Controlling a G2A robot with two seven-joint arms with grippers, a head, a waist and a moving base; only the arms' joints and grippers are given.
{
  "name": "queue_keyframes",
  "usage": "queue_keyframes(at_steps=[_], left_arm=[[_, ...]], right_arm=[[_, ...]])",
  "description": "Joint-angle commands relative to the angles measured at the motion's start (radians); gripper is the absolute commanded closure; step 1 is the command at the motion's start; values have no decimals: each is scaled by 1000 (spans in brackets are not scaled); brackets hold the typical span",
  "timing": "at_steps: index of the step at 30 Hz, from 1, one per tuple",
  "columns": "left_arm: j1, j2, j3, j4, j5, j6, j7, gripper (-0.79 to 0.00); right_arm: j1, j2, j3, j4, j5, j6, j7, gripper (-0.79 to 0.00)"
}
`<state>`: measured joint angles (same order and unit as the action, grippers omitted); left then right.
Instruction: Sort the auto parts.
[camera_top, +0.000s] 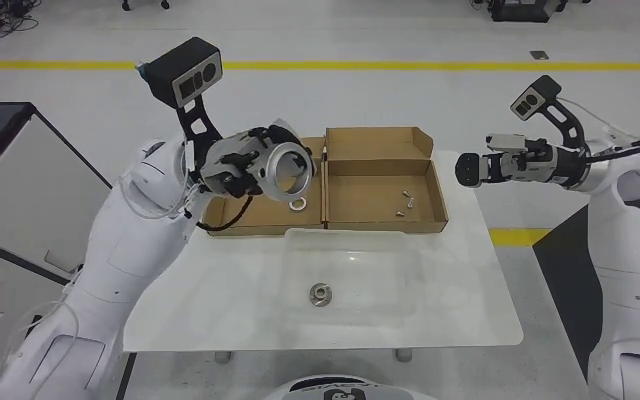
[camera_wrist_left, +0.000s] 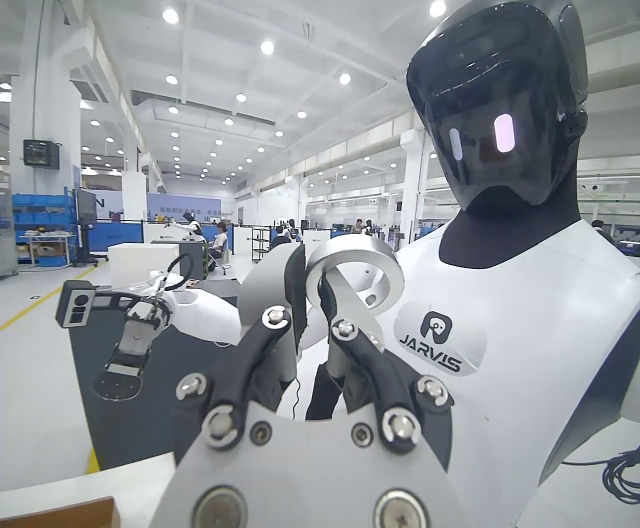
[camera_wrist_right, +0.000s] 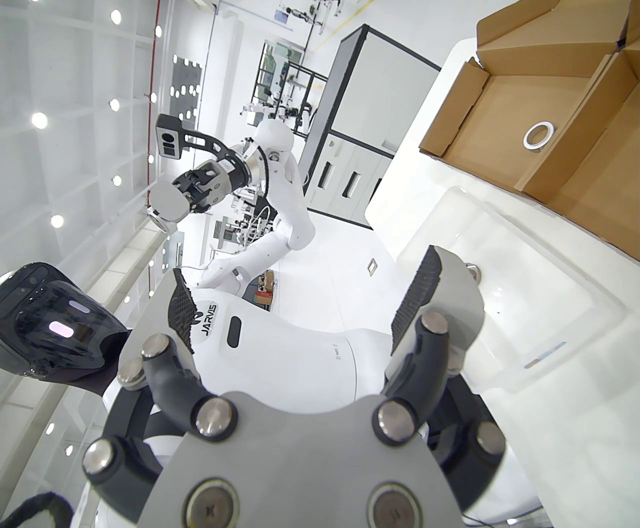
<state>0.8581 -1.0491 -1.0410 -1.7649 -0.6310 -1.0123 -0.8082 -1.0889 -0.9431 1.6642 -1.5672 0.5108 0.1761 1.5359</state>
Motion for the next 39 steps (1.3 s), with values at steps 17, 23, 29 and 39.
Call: queue_keyframes(at_steps=[17, 23, 29, 39], left_arm=[[40, -28, 6, -71, -348, 0, 0, 0], [43, -40, 3, -63, -390, 4, -4, 0], [47, -42, -33, -10, -257, 21, -21, 0], [82, -49, -90, -16, 61, 95, 87, 0]], right_arm=[[0, 0, 0, 0, 0, 0, 0, -785], [0, 0, 0, 0, 0, 0, 0, -785], [0, 0, 0, 0, 0, 0, 0, -785], [0, 0, 0, 0, 0, 0, 0, -785]])
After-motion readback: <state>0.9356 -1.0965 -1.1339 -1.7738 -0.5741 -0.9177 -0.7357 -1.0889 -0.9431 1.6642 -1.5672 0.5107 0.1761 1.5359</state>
